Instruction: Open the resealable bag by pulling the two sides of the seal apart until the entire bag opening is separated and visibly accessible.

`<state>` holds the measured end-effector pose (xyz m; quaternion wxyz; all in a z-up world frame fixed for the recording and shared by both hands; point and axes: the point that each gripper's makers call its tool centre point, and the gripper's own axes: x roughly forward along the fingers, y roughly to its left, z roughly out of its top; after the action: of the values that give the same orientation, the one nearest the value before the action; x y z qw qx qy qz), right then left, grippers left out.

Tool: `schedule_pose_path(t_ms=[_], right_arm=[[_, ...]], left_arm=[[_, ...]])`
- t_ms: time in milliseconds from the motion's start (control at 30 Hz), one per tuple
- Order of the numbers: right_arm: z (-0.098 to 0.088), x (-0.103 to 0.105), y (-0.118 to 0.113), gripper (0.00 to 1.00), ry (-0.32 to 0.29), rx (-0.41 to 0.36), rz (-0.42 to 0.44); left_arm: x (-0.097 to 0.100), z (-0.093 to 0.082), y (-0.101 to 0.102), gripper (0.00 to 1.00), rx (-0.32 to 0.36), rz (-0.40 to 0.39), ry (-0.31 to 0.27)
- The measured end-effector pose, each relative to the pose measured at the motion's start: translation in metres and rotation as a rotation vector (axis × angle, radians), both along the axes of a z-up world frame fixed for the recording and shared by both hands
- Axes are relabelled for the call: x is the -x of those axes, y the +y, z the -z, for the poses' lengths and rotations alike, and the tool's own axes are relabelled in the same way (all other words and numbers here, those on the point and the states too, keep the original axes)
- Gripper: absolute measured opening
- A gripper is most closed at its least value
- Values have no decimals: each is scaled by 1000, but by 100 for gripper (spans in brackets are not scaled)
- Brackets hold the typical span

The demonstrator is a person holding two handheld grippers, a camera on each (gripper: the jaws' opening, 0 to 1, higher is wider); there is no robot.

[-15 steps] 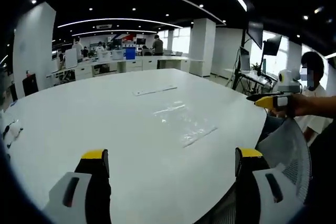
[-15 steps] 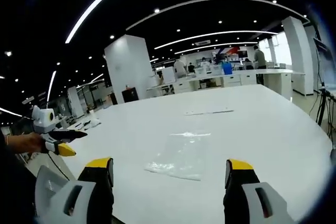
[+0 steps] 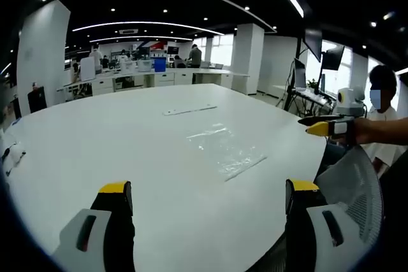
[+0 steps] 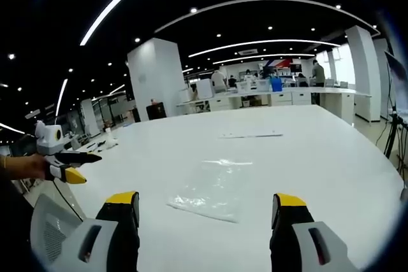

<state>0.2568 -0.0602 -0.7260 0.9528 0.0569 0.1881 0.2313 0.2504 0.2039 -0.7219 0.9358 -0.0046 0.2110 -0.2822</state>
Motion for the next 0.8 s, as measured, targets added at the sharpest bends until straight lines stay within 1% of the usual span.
schedule_pose_path(t_ms=[33, 200, 433, 733, 800], right_arm=[[2, -1, 1, 86, 11, -9, 0], [2, -5, 7, 86, 10, -13, -9], [3, -7, 9, 86, 17, -5, -19], [10, -6, 5, 85, 42, -1, -16], [12, -5, 4, 85, 52, 3, -15]], left_arm=[[0, 0, 0, 99, 0, 1, 2], [-1, 1, -2, 99, -4, 11, -1], [-2, 1, -1, 99, -11, 18, 1], [-1, 7, -5, 99, -13, 35, 33], [0, 11, -6, 99, -13, 45, 50]])
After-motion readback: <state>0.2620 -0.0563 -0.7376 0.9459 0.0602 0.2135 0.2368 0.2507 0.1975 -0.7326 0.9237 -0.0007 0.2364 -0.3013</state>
